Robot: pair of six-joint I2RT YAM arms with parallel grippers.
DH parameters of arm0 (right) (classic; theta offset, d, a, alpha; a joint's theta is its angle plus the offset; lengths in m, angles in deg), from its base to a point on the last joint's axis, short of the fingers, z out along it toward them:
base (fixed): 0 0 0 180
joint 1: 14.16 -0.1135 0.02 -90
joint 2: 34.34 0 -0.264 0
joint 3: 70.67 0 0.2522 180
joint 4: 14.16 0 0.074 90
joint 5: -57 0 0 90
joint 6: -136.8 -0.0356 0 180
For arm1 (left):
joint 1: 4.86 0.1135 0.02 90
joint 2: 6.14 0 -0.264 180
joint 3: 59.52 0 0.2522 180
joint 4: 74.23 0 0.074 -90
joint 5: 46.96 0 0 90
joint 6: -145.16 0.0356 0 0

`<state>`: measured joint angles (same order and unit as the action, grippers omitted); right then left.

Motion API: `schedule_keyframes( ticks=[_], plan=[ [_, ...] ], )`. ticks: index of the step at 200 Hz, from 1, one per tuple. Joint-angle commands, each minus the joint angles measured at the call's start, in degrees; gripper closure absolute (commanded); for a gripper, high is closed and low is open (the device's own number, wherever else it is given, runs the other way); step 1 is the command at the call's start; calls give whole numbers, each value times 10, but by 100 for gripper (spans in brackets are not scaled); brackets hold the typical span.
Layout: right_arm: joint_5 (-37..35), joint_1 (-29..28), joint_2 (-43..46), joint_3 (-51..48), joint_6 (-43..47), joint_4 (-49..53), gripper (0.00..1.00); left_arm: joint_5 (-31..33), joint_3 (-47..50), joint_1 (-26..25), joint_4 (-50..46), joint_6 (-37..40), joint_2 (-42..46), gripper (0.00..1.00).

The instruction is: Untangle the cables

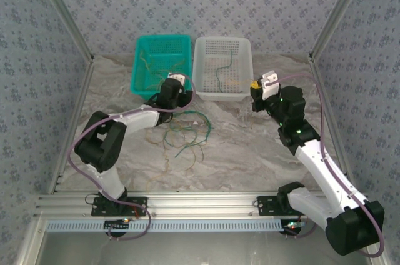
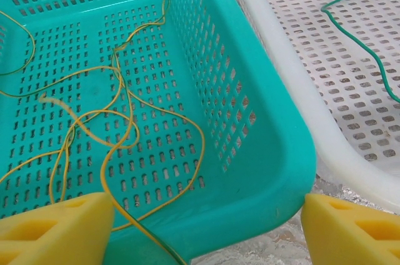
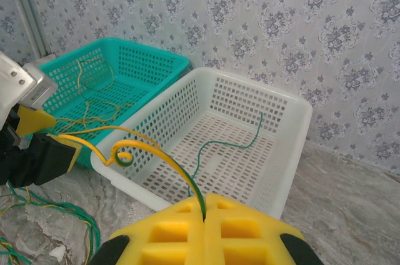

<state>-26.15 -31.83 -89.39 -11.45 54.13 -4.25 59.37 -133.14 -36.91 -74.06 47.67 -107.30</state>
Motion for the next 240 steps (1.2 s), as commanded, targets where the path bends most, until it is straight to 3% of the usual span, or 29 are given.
schedule_keyframes(
  ticks=[1, 59, 112, 147, 195, 240],
  plan=[
    [2, -4, 7, 1, 7, -2, 100, 13, 10, -1, -44, -2, 17, 21],
    [4, -4, -2, 1, 9, -8, 100, 25, -5, -13, -92, 18, 151, 18],
    [1, -4, -7, 2, 12, -10, 100, 31, 98, -24, -132, -36, 243, 16],
    [9, -5, -18, 0, 7, -17, 100, -7, 163, -23, -88, -55, 225, 16],
    [11, -6, -19, 0, 5, -19, 100, -42, 152, -3, -30, -70, 116, 16],
    [1, -6, -10, -2, 11, -13, 100, -46, 147, 6, -16, -71, 72, 28]
  ],
)
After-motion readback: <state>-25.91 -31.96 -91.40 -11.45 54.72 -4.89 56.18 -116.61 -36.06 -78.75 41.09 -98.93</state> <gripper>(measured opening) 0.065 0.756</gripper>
